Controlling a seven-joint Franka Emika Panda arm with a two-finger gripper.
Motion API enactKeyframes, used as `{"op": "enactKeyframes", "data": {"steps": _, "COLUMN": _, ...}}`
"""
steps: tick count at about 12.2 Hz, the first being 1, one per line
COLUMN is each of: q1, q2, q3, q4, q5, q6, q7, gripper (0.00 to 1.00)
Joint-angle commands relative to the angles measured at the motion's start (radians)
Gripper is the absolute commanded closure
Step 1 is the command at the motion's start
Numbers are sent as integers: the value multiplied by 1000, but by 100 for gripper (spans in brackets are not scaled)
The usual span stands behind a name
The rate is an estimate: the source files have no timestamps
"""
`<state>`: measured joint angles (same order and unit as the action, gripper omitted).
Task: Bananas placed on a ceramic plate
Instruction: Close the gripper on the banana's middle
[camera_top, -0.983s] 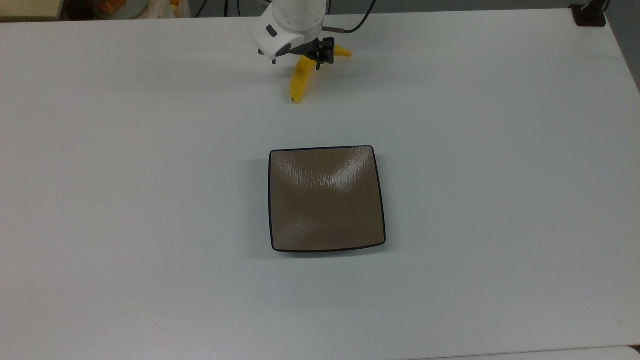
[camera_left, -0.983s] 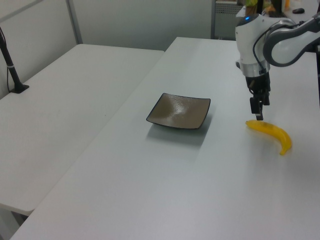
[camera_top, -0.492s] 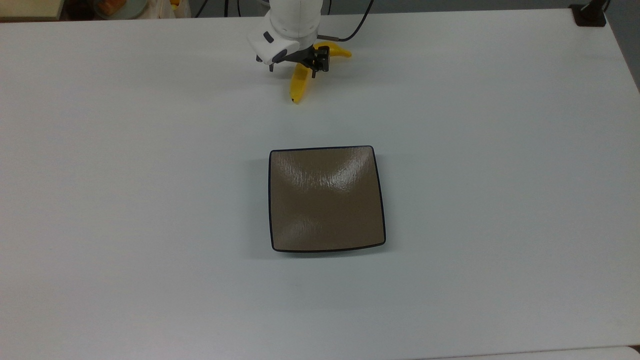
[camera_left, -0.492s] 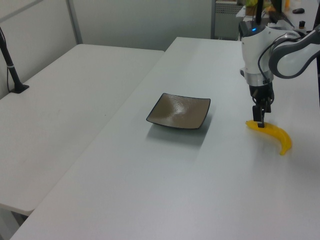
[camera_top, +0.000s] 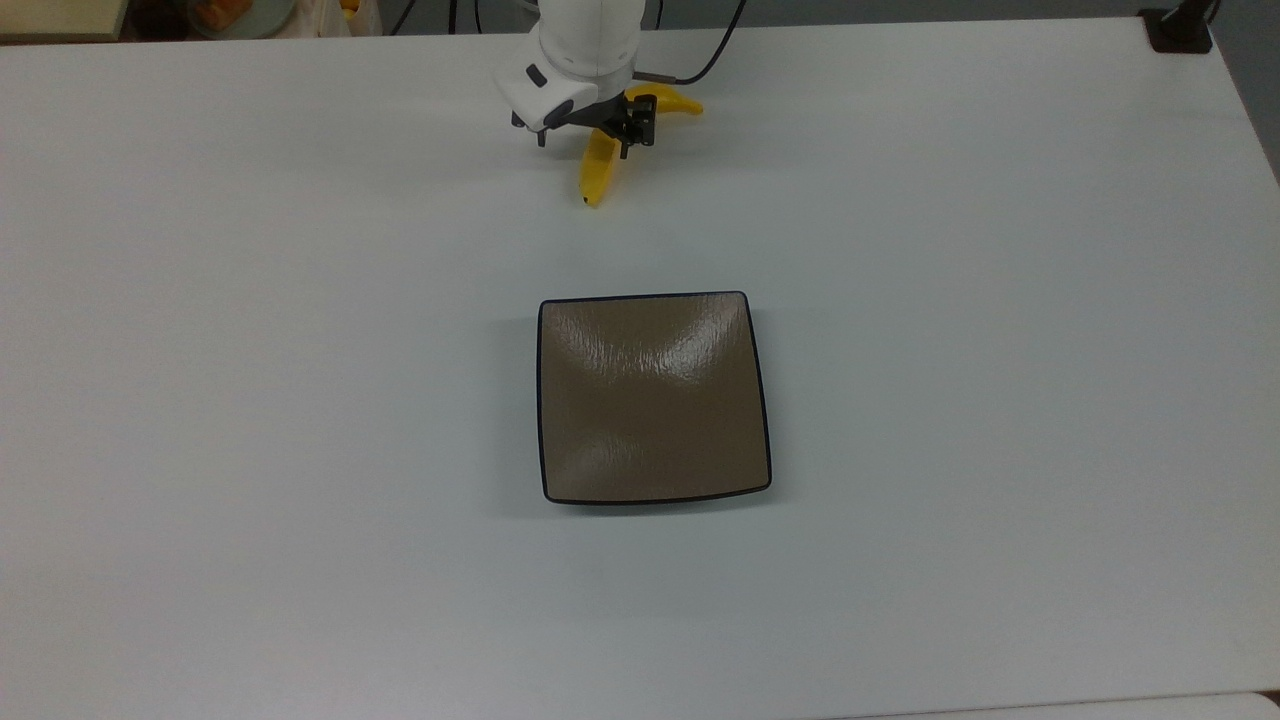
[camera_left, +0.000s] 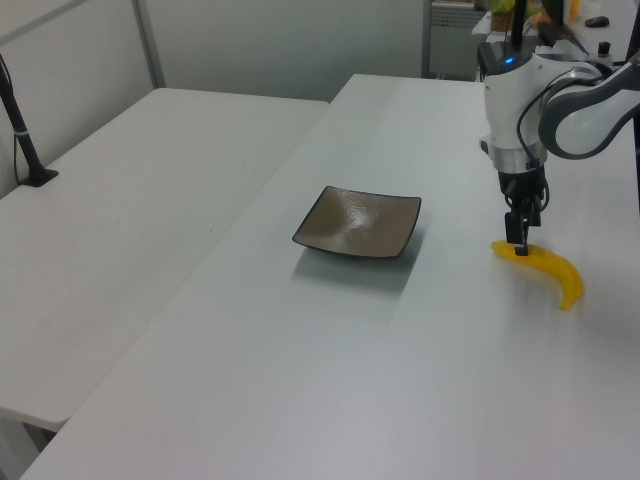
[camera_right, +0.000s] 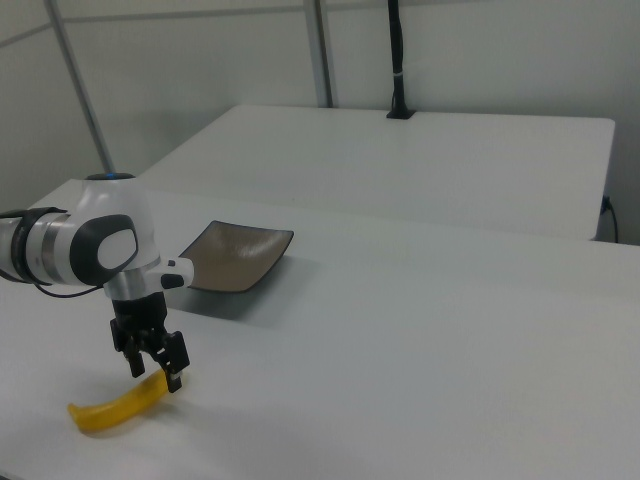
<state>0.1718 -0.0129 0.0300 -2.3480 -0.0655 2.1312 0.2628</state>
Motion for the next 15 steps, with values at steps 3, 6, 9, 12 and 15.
{"op": "enactKeyframes", "data": {"steps": 3, "q1": -2, "q2": -6, "q3": 7, "q4": -28, "q5": -20, "q6": 47, "q7": 23, "gripper": 32}}
{"op": "enactKeyframes", "data": {"steps": 6, "q1": -2, "q2": 11, "q3": 7, "q4": -28, "q5": -22, "q6": 55, "q7": 23, "gripper": 49}}
{"op": "enactKeyframes", "data": {"steps": 9, "q1": -2, "q2": 11, "q3": 7, "q4": -28, "q5": -20, "q6": 58, "q7": 23, "gripper": 70}}
{"op": "enactKeyframes", "data": {"steps": 12, "q1": -2, "q2": 8, "q3": 7, "q4": -20, "q5": -22, "q6": 62, "q7": 12, "gripper": 84}}
{"op": "enactKeyframes", "data": {"steps": 15, "q1": -3, "q2": -4, "q3": 7, "q4": 4, "q5": -20, "q6": 43, "q7": -60, "gripper": 84}}
